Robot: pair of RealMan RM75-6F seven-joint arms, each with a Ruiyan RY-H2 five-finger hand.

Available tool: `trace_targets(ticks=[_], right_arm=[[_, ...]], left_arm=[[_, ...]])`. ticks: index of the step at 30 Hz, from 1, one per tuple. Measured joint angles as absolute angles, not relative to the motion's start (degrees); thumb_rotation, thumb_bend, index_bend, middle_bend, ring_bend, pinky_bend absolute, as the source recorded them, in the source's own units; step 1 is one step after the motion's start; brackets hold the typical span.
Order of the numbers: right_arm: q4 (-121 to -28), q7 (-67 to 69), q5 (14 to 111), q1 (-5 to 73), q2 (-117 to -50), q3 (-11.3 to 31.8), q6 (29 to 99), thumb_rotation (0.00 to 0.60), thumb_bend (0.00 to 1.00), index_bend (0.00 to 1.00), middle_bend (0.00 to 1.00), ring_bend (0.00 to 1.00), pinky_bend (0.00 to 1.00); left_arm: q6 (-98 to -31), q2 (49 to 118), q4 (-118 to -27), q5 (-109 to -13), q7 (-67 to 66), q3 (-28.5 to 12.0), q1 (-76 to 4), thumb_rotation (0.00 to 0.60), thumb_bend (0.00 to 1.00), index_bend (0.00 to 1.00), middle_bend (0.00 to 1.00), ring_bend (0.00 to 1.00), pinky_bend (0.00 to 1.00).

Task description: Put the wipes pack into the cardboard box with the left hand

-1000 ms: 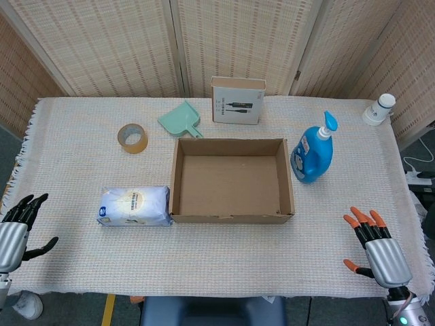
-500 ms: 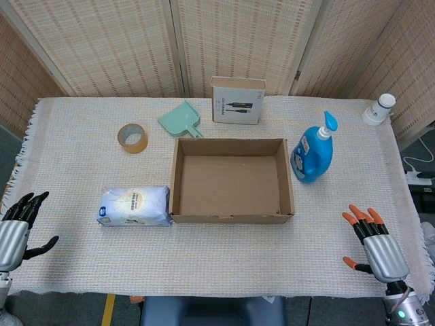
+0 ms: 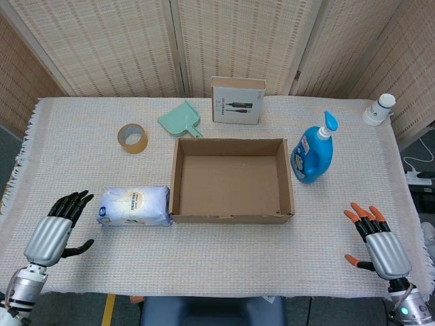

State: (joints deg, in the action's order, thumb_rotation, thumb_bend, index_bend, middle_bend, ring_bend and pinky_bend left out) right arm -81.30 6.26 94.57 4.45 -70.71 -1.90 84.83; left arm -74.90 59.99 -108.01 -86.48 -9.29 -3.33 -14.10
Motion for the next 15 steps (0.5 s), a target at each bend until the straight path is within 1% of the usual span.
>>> trace_targets(ticks=[7, 15], right_arm=[[-81.29, 3.98, 95.62, 4.01, -70.94, -2.05, 86.48, 0.600, 0.00, 0.12, 0.00, 0.00, 0.00], [-80.87, 4.23, 95.18, 3.83, -71.19, -2.11, 86.48, 0.600, 0.00, 0.12, 0.00, 0.00, 0.00]], left_arm=[[-70.19, 63.68, -109.35, -80.19, -14.97, -5.37, -17.77, 0.600, 0.21, 0.00, 0.00, 0.00, 0.07], [-63.90, 67.69, -107.75, -72.14, -19.64, -7.67, -23.20, 0.600, 0.21, 0.00, 0.00, 0.00, 0.07]])
